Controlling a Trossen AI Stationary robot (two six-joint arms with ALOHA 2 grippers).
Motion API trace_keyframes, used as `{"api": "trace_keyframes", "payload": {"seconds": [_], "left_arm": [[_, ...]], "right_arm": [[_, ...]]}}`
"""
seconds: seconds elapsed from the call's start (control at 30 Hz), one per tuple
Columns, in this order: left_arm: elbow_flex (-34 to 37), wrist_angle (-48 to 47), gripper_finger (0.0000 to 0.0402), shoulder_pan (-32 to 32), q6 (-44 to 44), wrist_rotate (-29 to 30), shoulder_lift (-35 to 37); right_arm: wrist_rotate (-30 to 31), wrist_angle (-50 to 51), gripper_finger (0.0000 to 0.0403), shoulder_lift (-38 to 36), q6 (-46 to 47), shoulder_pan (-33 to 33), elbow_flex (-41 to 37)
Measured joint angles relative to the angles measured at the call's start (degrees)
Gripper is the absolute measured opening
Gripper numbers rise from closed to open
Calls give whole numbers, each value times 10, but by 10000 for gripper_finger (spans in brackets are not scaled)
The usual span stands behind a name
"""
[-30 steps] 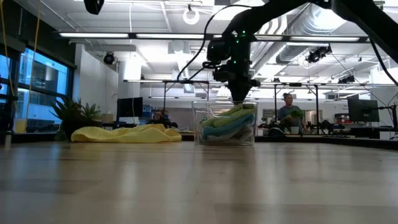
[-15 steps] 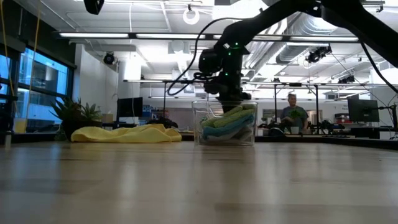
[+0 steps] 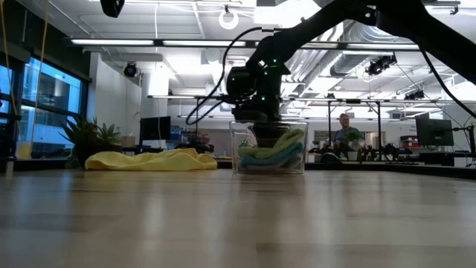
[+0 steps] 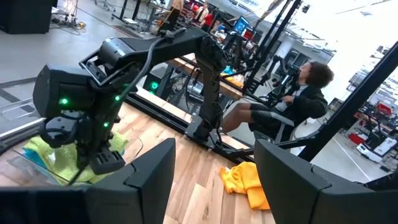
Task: Fold microfiber towels
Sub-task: Put the green microfiber cloth into the transparent bin
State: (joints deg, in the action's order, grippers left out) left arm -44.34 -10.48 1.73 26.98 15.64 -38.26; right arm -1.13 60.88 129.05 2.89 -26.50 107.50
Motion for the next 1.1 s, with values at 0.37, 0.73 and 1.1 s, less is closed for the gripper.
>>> {"api": "trace_keyframes", "payload": {"seconds": [0.37,0.73,1.1], "left_arm": [[0,0,207,0,0,0,0],[0,-1,207,0,-1,0,0],[0,-5,207,0,-1,0,-11]], "right_arm": [[16,-30,0,-2,-104,15,1],[52,-3,0,-36,-109,-27,1],[69,32,0,-85,-183,-74,-1]]}}
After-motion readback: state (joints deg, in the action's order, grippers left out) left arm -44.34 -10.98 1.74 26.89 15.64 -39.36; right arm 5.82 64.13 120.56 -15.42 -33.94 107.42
